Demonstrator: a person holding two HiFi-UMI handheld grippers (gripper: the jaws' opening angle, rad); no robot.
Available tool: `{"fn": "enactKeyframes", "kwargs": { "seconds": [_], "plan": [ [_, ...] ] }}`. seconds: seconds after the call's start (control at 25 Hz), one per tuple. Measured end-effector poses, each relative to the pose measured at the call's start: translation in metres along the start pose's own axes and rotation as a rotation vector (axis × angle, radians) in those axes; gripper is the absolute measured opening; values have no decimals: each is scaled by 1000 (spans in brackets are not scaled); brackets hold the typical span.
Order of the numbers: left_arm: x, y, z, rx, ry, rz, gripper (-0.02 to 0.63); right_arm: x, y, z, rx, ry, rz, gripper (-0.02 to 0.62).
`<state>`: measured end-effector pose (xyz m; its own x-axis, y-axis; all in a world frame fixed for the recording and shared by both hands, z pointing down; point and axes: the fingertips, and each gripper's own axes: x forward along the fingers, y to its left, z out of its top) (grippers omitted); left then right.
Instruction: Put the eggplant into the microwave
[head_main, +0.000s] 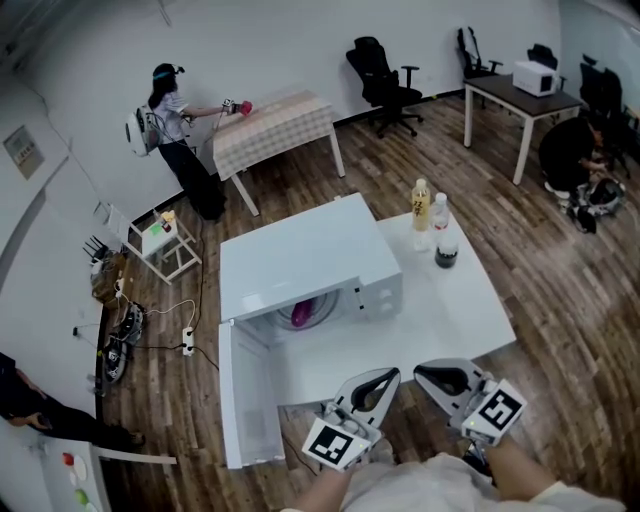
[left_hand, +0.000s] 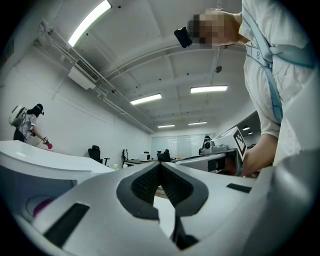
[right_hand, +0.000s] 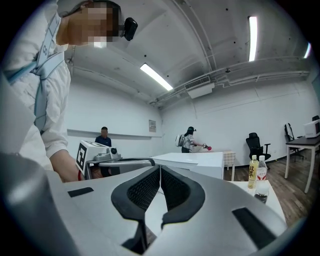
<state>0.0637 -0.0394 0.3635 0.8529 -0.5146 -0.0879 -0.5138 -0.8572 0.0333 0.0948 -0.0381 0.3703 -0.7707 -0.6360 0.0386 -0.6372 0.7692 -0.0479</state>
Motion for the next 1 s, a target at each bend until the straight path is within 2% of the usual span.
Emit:
{"fn": "enactKeyframes", "kwargs": {
  "seconds": [0.2, 1.0],
  "plan": [
    [-2, -7, 1, -20, -3, -1, 2, -1, 1, 1, -12, 7, 6, 34],
    [-4, 3, 3, -7, 0, 2, 2, 7, 4, 8, -7, 5, 18, 34]
  ]
}}
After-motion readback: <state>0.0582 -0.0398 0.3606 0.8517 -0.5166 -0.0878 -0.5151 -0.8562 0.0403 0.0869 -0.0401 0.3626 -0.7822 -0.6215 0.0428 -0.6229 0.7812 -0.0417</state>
